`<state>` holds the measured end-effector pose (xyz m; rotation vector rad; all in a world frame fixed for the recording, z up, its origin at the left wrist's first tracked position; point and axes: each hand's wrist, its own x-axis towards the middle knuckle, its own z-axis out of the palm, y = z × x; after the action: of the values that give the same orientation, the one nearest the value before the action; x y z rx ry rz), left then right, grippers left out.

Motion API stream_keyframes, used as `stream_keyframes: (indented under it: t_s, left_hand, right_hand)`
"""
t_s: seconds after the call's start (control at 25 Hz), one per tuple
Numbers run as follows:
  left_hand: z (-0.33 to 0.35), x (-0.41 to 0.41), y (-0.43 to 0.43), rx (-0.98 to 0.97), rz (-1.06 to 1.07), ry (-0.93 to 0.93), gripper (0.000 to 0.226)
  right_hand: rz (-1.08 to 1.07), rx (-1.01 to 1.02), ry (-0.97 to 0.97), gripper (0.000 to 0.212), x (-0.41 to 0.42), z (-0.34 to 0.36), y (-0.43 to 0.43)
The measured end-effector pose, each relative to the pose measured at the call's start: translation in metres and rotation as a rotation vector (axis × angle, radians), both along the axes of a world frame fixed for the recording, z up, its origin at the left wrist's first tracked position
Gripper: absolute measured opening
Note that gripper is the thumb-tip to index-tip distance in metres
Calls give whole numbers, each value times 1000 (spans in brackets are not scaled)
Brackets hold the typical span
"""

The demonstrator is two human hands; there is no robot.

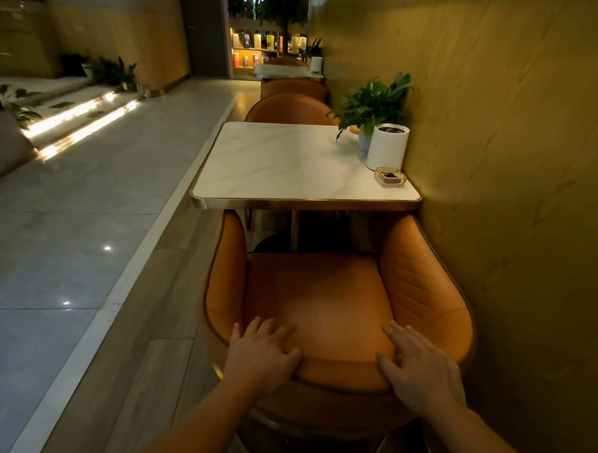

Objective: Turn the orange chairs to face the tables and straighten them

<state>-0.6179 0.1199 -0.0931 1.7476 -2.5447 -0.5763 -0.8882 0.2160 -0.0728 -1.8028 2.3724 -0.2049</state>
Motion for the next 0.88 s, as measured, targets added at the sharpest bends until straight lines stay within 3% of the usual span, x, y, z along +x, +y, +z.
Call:
stream_keyframes:
  t_s: [0.44,0.68,0.88]
  left_hand:
    - [5,-1,4,1,-15,-24,75]
    - [24,2,2,117,-155,-227,74]
    - [46,25,21,-41,-17,6,63]
  right_hand:
    - [3,-13,22,65,-1,-3,1]
    - [-10,1,33,65,-1,-3,2]
    - [39,224,39,58,6,22,0]
